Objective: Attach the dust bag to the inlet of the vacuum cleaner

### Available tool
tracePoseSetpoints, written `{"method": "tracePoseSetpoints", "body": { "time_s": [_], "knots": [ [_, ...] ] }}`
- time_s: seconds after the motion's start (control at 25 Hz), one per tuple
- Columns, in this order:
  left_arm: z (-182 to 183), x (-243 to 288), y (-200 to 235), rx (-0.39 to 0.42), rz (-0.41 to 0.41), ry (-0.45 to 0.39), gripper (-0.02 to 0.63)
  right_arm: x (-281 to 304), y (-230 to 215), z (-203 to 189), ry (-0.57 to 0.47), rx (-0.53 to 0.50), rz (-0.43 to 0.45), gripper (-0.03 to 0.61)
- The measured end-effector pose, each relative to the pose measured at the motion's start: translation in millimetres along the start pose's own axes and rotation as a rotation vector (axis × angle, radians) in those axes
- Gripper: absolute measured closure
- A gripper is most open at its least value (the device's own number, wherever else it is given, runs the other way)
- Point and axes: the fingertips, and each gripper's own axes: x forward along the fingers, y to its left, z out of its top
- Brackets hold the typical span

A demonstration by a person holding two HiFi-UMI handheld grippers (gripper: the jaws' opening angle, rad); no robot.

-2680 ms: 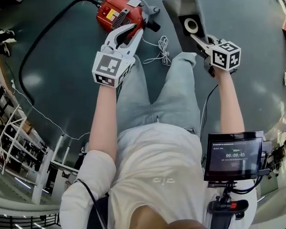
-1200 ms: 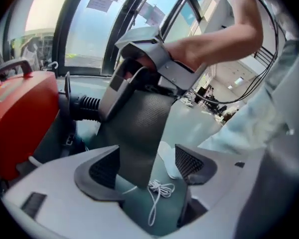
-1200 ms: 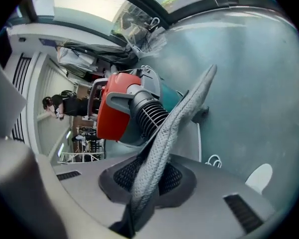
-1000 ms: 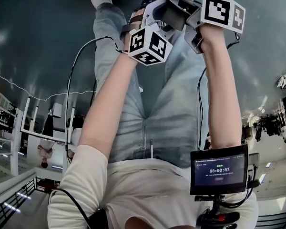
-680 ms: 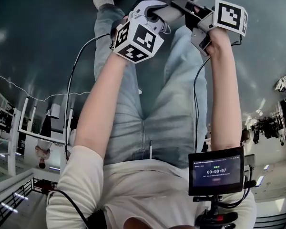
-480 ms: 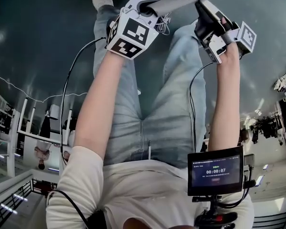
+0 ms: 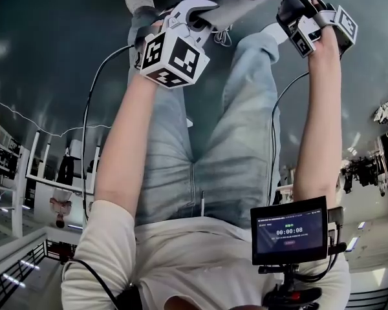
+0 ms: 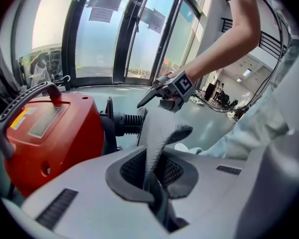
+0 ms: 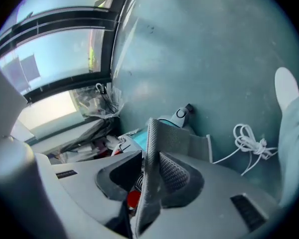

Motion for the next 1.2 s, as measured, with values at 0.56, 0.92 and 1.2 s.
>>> {"method": "tracePoseSetpoints", "body": {
  "time_s": [0.56, 0.92, 1.2],
  "knots": [
    [12.9, 1.3, -5.6, 0.163, 0.054, 0.052, 0.595, 18.4, 4.4, -24.5, 0.091, -0.392, -0.308, 0.554],
    [15.7, 25.1, -17.0, -0.013, -0.005, 0.012, 0.594, 5.9, 4.8, -5.3, -0.019, -0.073, -0.283, 0.552],
    [35.7, 18.8, -23.6, 0.043, 0.064, -0.056, 0.584, 9.7, 7.2, -3.1, -0.035, -0.074, -0.302, 0.554]
  ]
}}
